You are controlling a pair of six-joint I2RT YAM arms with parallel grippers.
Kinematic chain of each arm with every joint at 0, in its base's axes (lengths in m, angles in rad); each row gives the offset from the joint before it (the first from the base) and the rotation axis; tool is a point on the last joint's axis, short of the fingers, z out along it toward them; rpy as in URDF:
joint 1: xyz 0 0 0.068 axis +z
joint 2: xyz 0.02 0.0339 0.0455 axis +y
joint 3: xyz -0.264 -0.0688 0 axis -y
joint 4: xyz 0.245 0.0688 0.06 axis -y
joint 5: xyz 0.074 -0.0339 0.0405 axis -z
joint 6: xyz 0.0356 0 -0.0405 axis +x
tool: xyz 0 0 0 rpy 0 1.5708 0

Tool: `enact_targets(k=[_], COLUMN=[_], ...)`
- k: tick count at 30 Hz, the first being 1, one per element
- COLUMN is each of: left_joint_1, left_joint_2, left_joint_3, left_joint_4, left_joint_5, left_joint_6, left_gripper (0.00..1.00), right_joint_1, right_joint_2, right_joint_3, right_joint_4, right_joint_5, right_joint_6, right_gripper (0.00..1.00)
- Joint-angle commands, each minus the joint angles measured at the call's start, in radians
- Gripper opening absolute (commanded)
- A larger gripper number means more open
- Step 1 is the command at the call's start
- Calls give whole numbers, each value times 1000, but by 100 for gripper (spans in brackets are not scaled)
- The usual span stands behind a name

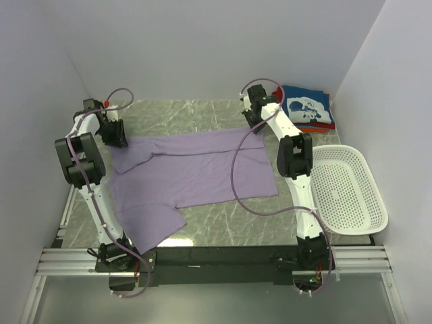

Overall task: Fold and stack the t-shirts
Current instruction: Fold the tshirt

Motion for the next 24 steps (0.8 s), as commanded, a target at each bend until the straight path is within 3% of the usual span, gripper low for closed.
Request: enact_targets(k=[1,7,11,17,24], left_joint_1=[-1,-1,0,-3,2], left_joint_2=[105,170,50,-92,-117], left_joint_3=[93,207,133,90,78], left_joint_4=[-27,-56,-4,-19,-123], left_joint_5=[-85,-39,15,99,113], left_joint_6=[3,4,22,85,177], left_gripper=[42,45,50,53,53], right_joint_1=[-10,-13,-19,-14,16], right_joint_2=[46,27,-22,-236,-241], right_joint_3=[22,16,5,-144,-95], right_joint_4=[39,125,161,202,32], right_joint_5=[117,152,120,-13,-191], right_joint_6=[-5,-26,-26,-11,-37], right_gripper=[13,17,22,34,47])
